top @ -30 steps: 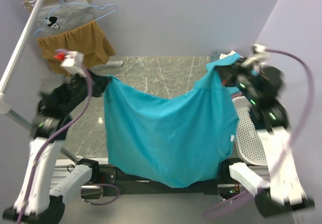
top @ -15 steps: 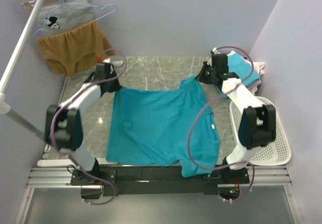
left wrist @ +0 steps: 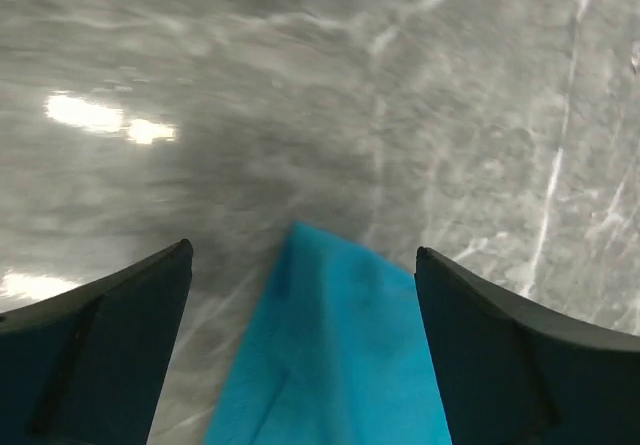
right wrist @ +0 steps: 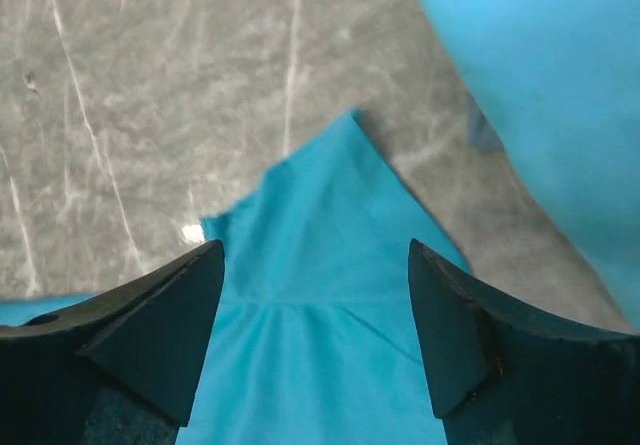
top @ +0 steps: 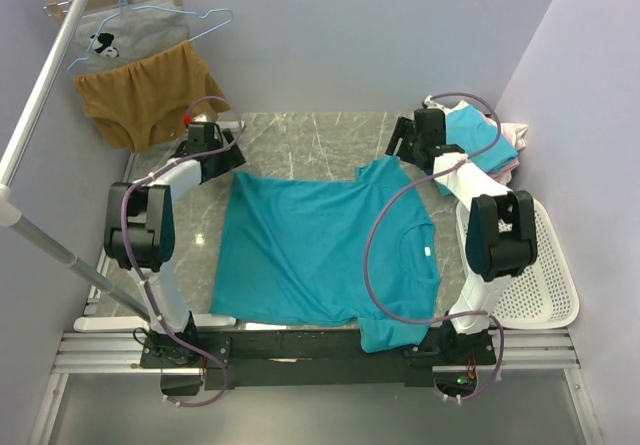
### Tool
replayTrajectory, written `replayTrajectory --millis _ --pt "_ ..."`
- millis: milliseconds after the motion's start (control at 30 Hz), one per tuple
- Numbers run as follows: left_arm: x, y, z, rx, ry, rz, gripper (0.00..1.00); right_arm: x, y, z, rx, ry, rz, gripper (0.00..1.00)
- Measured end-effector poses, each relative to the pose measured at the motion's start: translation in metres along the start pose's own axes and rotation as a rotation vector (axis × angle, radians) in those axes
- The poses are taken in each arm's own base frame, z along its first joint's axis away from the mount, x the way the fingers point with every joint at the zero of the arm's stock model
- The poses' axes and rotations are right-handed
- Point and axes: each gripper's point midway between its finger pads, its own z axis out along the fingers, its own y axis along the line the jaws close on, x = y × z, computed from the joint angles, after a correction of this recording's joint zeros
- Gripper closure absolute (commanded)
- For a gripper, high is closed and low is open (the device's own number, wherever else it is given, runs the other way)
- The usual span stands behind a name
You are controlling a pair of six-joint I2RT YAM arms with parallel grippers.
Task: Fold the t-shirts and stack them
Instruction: Flatten out the tshirt
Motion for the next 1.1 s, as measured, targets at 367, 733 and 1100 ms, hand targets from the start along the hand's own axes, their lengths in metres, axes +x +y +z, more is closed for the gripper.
replayTrajectory --millis 367,733,1100 --pt "0.007 -0.078 -0.052 0.345 0.021 0.024 0.01 0.043 0.014 -0.025 -0.121 0.129 0.009 0.19" --pt "0.112 -0.082 -0.046 0.437 0.319 0.020 0.01 0.123 0.019 -0.033 -0.185 0.354 0.020 0.19" --pt "0.106 -0.090 -0.114 0.401 0.240 0.069 0.01 0.145 0.018 -0.032 -0.198 0.415 0.022 0.20"
